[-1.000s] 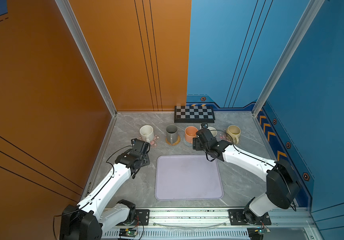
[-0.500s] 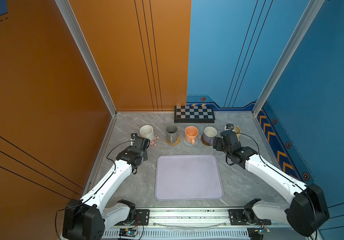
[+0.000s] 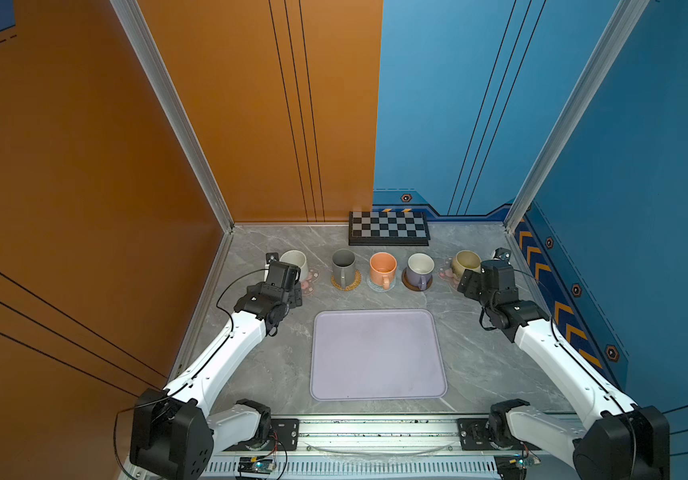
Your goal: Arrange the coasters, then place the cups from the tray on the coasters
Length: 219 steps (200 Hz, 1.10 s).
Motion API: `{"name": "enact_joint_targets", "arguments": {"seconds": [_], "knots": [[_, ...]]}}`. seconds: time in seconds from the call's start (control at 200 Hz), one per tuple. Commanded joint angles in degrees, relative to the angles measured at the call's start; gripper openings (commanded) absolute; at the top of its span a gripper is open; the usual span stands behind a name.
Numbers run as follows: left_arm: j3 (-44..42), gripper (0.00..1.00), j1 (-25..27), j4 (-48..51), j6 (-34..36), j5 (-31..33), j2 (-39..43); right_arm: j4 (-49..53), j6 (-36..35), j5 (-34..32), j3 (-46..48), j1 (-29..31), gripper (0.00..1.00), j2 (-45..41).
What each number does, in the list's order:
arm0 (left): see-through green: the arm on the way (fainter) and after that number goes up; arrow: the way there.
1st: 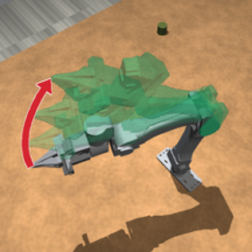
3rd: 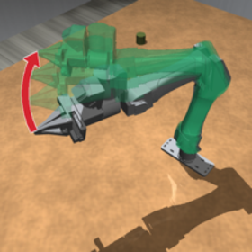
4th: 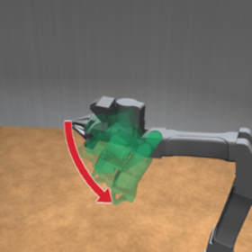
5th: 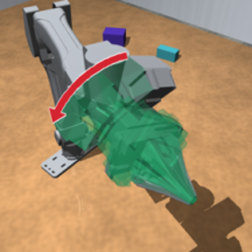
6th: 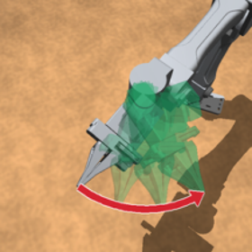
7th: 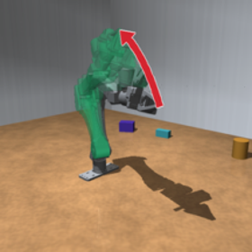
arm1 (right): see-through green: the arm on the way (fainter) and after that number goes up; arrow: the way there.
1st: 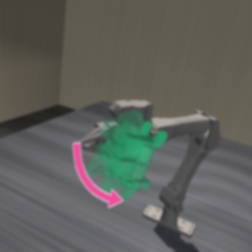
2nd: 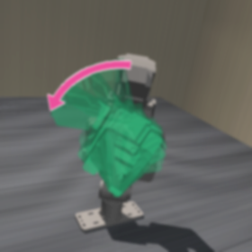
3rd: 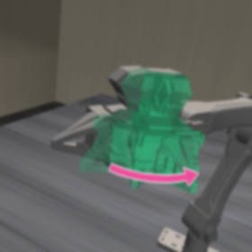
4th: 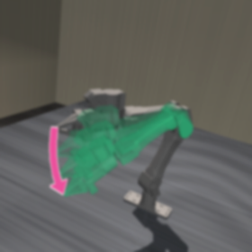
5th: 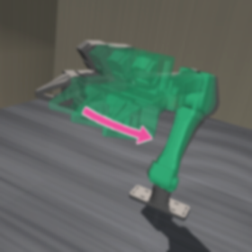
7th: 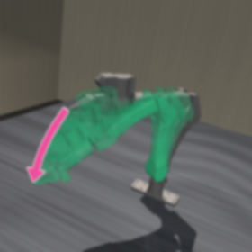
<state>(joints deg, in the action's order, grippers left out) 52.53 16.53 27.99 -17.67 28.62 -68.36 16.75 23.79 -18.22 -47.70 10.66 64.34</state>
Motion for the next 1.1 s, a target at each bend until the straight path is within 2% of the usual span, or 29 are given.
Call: {"name": "enact_joint_targets", "arguments": {"seconds": [0.0, 0.155, 0.22, 0.275, 0.466, 0.551, 0.731, 0.806, 0.881, 1.091], "knots": [[2.19, 0.98, -1.50, -4.11, 4.11, 1.94, 1.43, -0.61, -1.12, 2.25, 0.20, -2.18, 0.92, 0.73], [-1.00, 0.98, -2.40, -11.31, 8.01, 6.30, 3.63, -3.89, -1.16, 3.17, -0.01, -4.20, 0.95, 2.64], [-3.26, 0.98, -2.80, -14.83, 10.62, 7.63, 4.47, -5.69, -2.78, 4.13, 0.07, -4.67, 1.00, 3.56], [-4.91, 0.98, -3.21, -16.64, 12.32, 9.13, 4.77, -6.74, -4.01, 3.83, -0.02, -4.81, 1.00, 4.37], [-11.38, 0.98, -5.46, -25.38, 12.43, 14.65, 6.90, -11.94, -7.43, 2.72, 1.86, -4.94, 1.00, 5.39], [-14.73, 0.98, -7.46, -27.66, 9.63, 14.45, 9.07, -15.25, -8.02, 2.32, 4.14, -4.94, 1.00, 5.11], [-26.29, 0.98, -10.66, -39.58, 10.98, 13.39, 12.57, -21.90, -8.50, 2.85, 10.27, -4.68, 1.00, 4.48], [-29.58, 0.98, -12.23, -41.76, 8.97, 10.52, 13.16, -26.54, -9.31, 2.09, 13.89, -4.47, 1.00, 4.13], [-31.89, 0.98, -12.85, -44.11, 8.70, 9.08, 12.67, -33.10, -10.76, 1.06, 17.85, -4.16, 1.00, 4.13], [-33.99, 0.98, -13.03, -45.53, 6.95, 8.85, 10.22, -38.93, -13.60, -0.95, 20.98, -3.38, 1.00, 3.94]]}}
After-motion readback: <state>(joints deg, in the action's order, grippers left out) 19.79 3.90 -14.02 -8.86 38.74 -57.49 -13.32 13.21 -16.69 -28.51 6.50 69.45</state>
